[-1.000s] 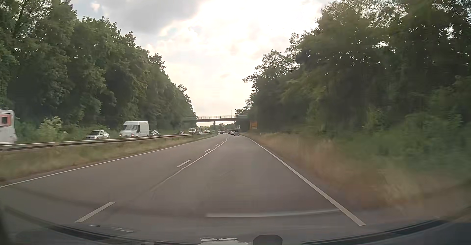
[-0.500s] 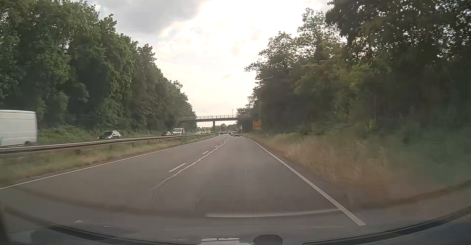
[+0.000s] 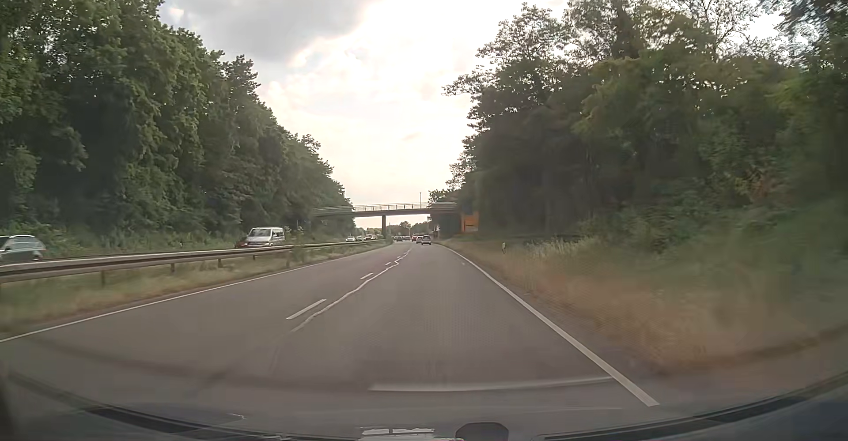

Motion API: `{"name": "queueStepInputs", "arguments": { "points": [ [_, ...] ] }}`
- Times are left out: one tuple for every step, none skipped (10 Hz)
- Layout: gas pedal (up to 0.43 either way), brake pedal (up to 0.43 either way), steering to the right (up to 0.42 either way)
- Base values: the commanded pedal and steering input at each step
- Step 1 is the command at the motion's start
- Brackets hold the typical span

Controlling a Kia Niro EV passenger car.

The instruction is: Follow the waypoints while adhering to traffic rules and regulations

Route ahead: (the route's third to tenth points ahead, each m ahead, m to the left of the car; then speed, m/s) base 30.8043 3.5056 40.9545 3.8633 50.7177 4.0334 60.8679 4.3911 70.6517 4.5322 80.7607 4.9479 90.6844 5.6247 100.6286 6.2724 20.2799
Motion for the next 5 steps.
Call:
{"name": "queueStepInputs", "arguments": {
  "points": [
    [0.11,0.0,-0.003],
    [0.11,0.0,-0.003],
    [0.11,0.0,-0.002],
    [0.11,0.0,-0.003],
    [0.11,0.0,-0.003]
  ]
}}
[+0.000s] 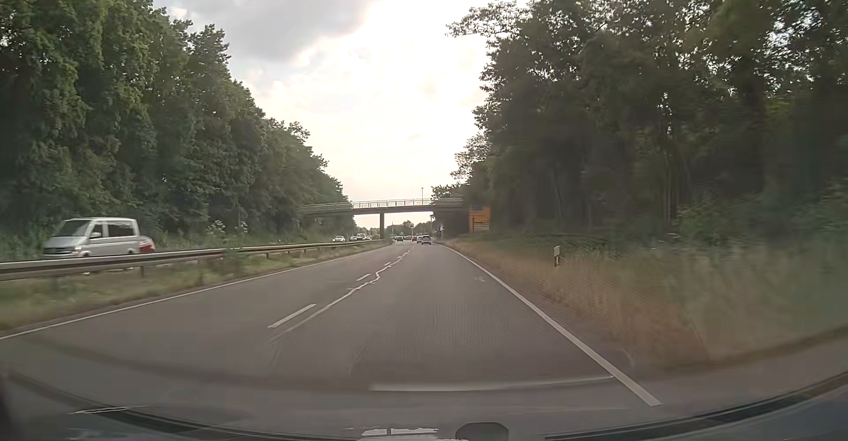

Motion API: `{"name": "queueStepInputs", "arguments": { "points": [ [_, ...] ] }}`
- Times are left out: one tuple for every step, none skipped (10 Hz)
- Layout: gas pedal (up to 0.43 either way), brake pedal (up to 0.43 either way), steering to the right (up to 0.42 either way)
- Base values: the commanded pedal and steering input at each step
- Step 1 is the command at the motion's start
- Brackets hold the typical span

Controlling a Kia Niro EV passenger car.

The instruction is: Follow the waypoints while adhering to traffic rules and regulations

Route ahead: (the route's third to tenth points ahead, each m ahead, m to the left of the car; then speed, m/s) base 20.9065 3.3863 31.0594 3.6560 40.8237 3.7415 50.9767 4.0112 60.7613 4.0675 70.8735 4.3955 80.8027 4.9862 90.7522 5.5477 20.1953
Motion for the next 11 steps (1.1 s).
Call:
{"name": "queueStepInputs", "arguments": {
  "points": [
    [0.11,0.0,-0.002],
    [0.11,0.0,-0.002],
    [0.11,0.0,-0.003],
    [0.11,0.0,-0.002],
    [0.11,0.0,-0.003],
    [0.11,0.0,-0.002],
    [0.11,0.0,-0.001],
    [0.11,0.0,-0.001],
    [0.11,0.0,-0.002],
    [0.11,0.0,-0.001],
    [0.11,0.0,-0.002]
  ]
}}
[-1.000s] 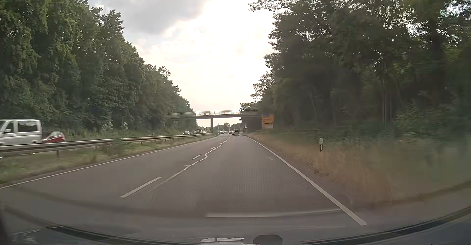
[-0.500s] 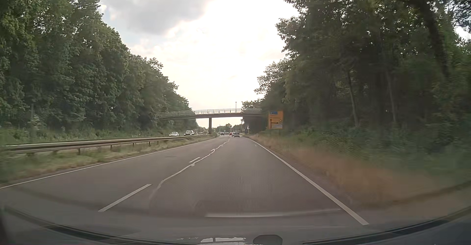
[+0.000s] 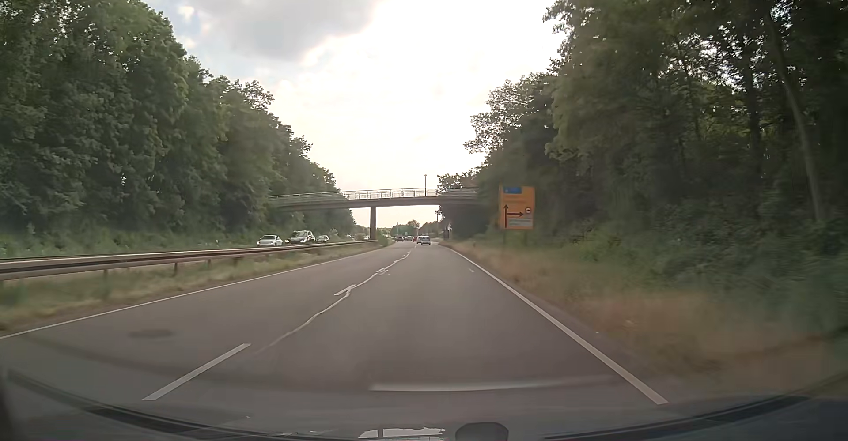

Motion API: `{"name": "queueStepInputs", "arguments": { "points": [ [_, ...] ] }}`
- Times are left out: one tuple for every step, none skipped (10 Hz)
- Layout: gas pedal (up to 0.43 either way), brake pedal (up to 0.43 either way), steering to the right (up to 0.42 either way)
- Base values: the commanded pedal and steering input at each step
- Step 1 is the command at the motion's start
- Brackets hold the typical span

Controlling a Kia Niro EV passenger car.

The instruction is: Follow the waypoints while adhering to traffic rules and regulations

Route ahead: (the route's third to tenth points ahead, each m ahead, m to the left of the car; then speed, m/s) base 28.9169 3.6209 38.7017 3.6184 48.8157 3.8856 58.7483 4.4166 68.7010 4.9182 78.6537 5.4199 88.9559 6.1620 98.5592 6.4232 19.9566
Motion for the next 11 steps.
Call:
{"name": "queueStepInputs", "arguments": {
  "points": [
    [0.118,0.0,-0.002],
    [0.118,0.0,-0.002],
    [0.118,0.0,-0.002],
    [0.118,0.0,-0.002],
    [0.118,0.0,-0.002],
    [0.118,0.0,-0.002],
    [0.118,0.0,-0.002],
    [0.118,0.0,-0.002],
    [0.118,0.0,-0.002],
    [0.118,0.0,-0.002],
    [0.118,0.0,-0.002]
  ]
}}
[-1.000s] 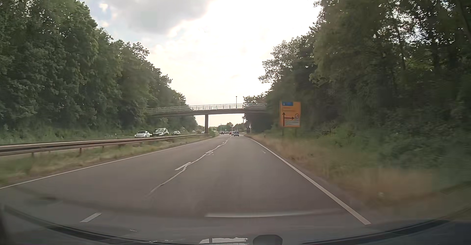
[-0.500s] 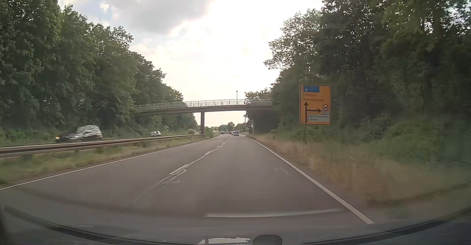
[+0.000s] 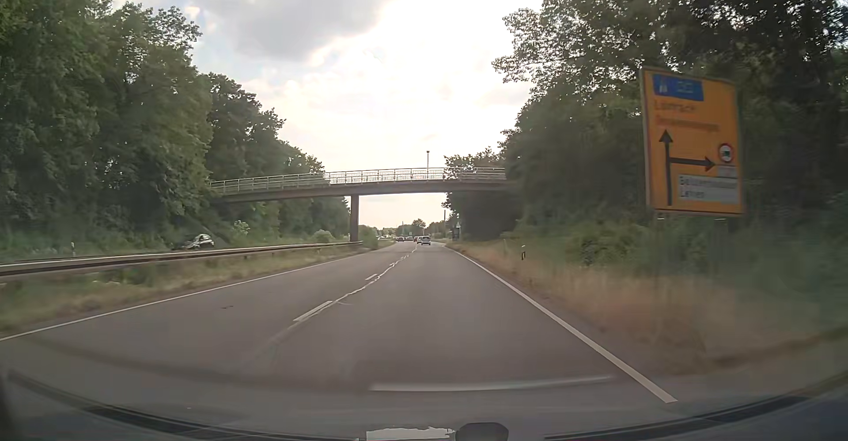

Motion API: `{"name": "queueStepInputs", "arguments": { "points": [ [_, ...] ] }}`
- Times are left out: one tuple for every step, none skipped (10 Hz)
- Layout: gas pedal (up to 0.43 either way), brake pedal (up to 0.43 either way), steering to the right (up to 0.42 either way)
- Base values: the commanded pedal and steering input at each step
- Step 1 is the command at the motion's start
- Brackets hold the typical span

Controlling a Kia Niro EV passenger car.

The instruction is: Follow the waypoints while adhering to traffic rules and regulations

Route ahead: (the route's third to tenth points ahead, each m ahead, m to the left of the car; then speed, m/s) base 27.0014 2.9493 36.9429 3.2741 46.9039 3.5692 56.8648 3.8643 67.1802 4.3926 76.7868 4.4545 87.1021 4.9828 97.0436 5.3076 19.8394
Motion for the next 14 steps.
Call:
{"name": "queueStepInputs", "arguments": {
  "points": [
    [0.118,0.0,-0.002],
    [0.118,0.0,-0.002],
    [0.118,0.0,-0.002],
    [0.118,0.0,-0.002],
    [0.118,0.0,-0.002],
    [0.118,0.0,-0.002],
    [0.118,0.0,-0.002],
    [0.118,0.0,-0.002],
    [0.118,0.0,-0.002],
    [0.118,0.0,-0.002],
    [0.118,0.0,-0.002],
    [0.118,0.0,-0.002],
    [0.118,0.0,-0.002],
    [0.118,0.0,-0.002]
  ]
}}
